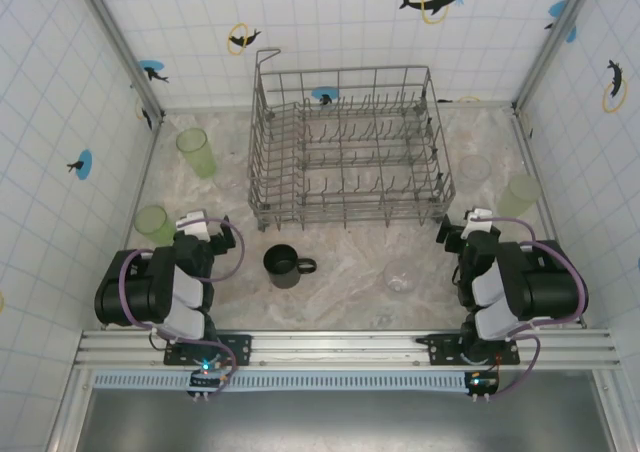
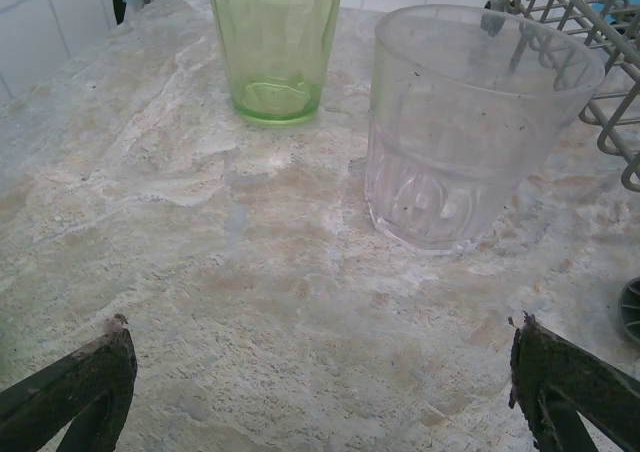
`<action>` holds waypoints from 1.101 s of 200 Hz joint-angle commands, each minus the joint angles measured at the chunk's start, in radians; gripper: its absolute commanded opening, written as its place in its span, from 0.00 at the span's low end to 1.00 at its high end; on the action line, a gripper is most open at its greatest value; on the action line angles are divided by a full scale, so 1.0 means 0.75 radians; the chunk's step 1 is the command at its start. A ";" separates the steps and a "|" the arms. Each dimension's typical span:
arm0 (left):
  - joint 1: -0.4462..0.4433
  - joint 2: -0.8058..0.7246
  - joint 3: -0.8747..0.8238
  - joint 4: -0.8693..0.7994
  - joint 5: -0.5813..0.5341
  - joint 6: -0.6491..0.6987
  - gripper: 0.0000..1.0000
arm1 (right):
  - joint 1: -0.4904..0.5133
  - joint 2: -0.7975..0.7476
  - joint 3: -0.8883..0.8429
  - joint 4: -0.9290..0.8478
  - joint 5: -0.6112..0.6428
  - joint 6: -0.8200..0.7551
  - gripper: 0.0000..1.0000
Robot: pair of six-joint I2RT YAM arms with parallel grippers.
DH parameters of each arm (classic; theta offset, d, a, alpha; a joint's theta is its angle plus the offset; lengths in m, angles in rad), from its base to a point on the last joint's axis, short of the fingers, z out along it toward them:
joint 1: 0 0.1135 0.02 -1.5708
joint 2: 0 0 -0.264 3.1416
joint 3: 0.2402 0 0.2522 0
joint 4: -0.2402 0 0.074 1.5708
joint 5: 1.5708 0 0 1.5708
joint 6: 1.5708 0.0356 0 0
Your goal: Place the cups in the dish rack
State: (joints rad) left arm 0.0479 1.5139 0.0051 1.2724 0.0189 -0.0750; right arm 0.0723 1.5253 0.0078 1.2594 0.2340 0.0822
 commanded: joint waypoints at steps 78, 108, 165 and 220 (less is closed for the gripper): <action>0.008 -0.001 -0.006 0.007 0.024 0.026 0.98 | -0.021 -0.013 -0.012 -0.003 -0.061 -0.009 1.00; 0.008 -0.001 -0.007 0.008 0.023 0.026 0.98 | -0.021 -0.013 -0.010 -0.004 -0.064 -0.009 1.00; 0.010 0.000 -0.003 0.004 0.027 0.025 0.98 | -0.013 -0.016 -0.017 0.002 -0.016 -0.003 1.00; 0.010 -0.002 -0.008 0.013 0.022 0.027 0.97 | 0.024 -0.096 0.051 -0.181 0.141 0.014 1.00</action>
State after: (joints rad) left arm 0.0479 1.5139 0.0051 1.2724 0.0193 -0.0750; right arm 0.0711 1.4895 0.0086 1.2118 0.2634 0.0906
